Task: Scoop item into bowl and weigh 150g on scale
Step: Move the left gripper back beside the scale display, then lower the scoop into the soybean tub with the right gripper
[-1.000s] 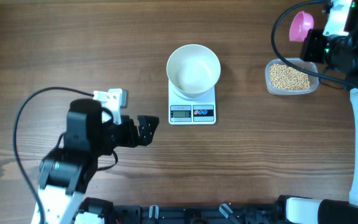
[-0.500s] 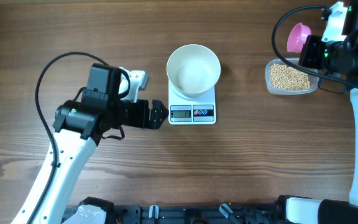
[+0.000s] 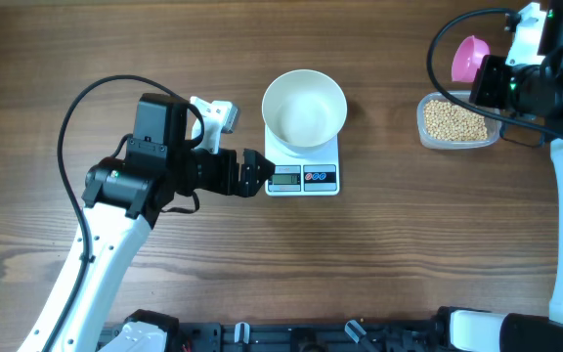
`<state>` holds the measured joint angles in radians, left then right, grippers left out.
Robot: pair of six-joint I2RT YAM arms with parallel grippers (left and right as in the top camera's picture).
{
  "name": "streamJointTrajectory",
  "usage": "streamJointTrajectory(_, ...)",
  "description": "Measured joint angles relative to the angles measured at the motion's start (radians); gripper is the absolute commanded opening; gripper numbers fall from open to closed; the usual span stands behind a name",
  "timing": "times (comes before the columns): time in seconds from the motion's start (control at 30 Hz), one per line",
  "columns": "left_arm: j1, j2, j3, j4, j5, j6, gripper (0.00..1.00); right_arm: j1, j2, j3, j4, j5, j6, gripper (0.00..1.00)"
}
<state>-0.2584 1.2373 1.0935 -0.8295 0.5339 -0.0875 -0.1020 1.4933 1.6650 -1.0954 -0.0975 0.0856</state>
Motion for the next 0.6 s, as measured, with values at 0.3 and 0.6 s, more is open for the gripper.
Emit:
streamJointTrajectory(0.3,0.000,0.000,0.000,-0.015,-0.043,0.000,1.00,0.000,0.000,0.000,0.003,0.000,0.000,0.04)
streamJointTrajectory(0.6,0.000,0.000,0.000,-0.019,-0.043,0.000,1.00,0.000,0.000,0.000,0.015,0.000,0.000,0.04)
